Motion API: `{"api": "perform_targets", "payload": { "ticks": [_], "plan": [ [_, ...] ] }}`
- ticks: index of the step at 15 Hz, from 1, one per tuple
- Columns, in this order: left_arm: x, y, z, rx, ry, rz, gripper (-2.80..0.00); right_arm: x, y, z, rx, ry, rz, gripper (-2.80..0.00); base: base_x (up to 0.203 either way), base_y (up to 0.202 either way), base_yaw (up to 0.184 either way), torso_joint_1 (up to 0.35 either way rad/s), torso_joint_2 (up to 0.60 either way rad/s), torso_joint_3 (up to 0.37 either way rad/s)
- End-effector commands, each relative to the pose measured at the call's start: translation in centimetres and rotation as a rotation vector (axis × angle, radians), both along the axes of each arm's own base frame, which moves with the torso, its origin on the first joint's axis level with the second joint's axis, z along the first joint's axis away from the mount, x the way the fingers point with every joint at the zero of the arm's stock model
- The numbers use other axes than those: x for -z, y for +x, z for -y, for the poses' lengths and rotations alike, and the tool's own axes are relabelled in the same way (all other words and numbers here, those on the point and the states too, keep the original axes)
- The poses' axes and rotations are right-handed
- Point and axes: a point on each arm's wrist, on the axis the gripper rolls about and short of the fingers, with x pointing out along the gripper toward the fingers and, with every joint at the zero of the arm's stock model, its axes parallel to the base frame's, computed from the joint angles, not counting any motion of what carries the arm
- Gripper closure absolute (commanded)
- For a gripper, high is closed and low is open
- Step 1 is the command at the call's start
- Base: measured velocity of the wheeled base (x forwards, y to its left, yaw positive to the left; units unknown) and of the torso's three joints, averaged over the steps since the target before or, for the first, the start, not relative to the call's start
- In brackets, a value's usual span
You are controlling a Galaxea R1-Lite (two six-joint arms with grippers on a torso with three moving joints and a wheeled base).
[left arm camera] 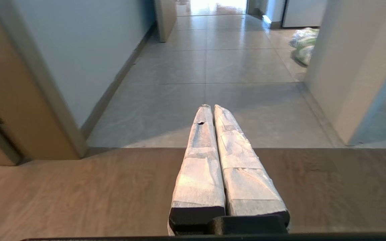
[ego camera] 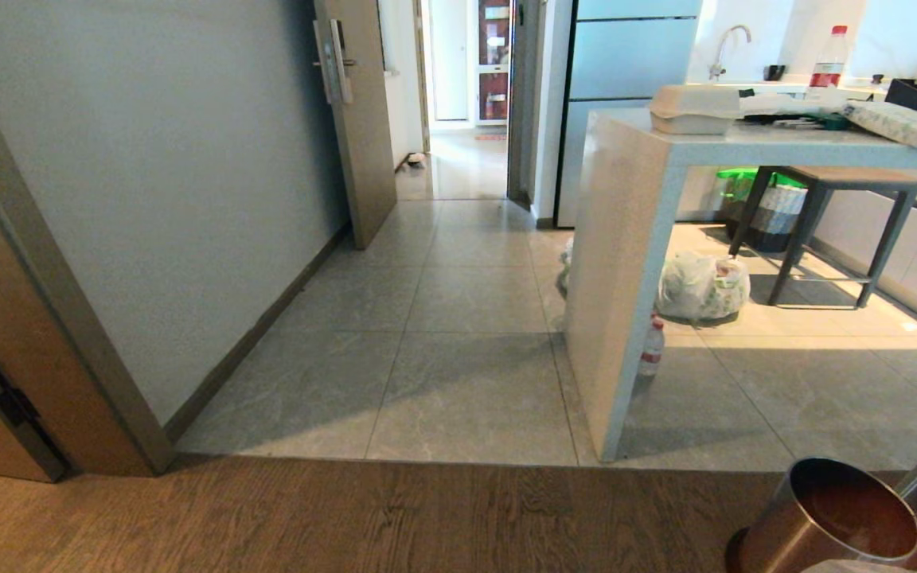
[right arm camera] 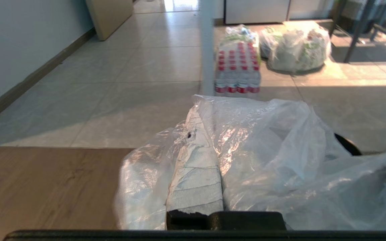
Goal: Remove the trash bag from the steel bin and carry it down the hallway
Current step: Put the trash bag at the door
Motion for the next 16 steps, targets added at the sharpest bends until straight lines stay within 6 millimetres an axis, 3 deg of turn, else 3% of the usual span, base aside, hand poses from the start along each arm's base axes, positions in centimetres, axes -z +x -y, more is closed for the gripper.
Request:
{"api": "perform_targets", "payload": {
  "ticks": [1,8,16],
  "plan": [
    [0.08,0.03,0.0,0.0,-0.001,-0.003,0.0,0.04,0.01,0.0,0.0,0.0,-0.001,0.0,0.0,0.195,-0.002,0.002,0.0,0.002],
    [0.1,0.01,0.01,0.002,0.003,-0.008,0.0,0.04,0.01,0.0,0.0,0.0,-0.001,0.0,0.0,0.184,-0.001,0.003,0.0,0.003],
    [0.08,0.01,0.0,-0.001,-0.005,-0.006,0.0,0.04,0.01,0.0,0.0,0.0,-0.001,0.0,0.0,0.011,0.001,0.001,0.0,0.001]
  ]
}}
